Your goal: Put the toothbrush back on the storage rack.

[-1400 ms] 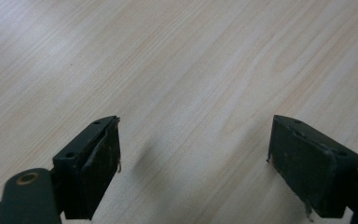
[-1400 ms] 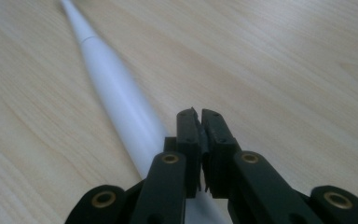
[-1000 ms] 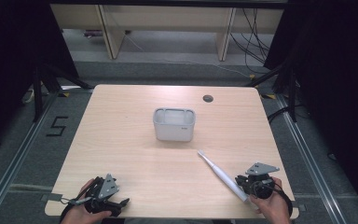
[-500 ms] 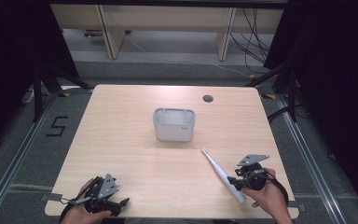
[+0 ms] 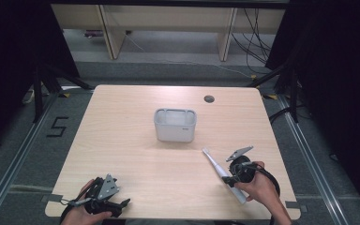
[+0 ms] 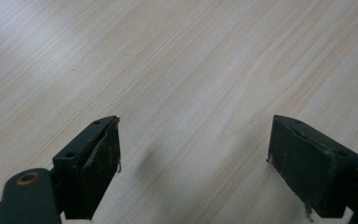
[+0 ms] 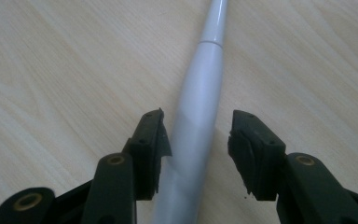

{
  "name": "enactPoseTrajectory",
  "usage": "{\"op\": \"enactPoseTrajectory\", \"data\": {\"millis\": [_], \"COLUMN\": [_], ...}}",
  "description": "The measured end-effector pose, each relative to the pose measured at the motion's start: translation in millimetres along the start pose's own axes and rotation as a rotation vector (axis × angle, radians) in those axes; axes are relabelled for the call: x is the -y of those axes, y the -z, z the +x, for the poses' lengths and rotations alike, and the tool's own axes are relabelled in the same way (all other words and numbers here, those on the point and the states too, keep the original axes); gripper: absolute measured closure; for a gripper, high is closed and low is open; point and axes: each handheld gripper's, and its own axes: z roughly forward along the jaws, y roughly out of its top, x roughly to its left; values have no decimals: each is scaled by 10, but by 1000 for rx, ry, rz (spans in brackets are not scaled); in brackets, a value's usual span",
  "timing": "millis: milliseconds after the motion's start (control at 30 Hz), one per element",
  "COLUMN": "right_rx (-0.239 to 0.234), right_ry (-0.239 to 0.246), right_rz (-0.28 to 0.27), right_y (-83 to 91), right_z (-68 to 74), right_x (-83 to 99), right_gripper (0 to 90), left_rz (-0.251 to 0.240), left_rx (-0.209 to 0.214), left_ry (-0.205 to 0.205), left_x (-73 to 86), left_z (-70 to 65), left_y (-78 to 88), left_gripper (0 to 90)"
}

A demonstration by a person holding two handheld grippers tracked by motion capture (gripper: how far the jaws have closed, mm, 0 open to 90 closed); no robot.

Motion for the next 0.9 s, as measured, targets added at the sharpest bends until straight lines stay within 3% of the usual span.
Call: {"op": "enactPoseTrajectory", "data": {"millis": [67,100,133,167,200,233,367,433,467,500,733,767,900], "right_rx": [-7,2,2,8,-12,15,-6,-13,-8,-10,-30,-27,-18], "right_ry": [-28,26,26,-14,-22,1,-3,33,-3,29,52,36,66], "right_rz": [23,3,3,41,62,61,86,95,119,109,160,171,207], "right_y": [-2,-25,-25,-46,-42,-61,-94,-121,-118,-137,-202,-209,-235], "right_z": [20,-19,-19,-2,10,-17,-9,-39,-15,-36,-57,-44,-42], "right_x": [-16,-38,-38,-63,-75,-85,-111,-126,-133,-141,-208,-216,-250], "right_gripper": [558,563,563,567,571,571,577,583,586,593,623,627,640], "left_rz": [0,0,0,0,1,0,2,0,0,0,1,0,2], "left_rx": [0,-1,-1,0,-1,-2,-1,-4,0,0,-3,-1,0], "left_ry": [1,-1,-1,-1,-1,-1,1,-2,-2,-1,0,-2,-2], "left_x": [0,-1,-1,0,-1,-1,1,-1,0,0,-1,-1,-1], "left_z": [1,2,2,1,1,2,3,3,3,1,4,6,3], "left_y": [0,2,2,1,0,0,3,3,3,2,6,5,5], "left_gripper": [162,162,162,162,162,162,162,162,162,162,162,162,162]}}
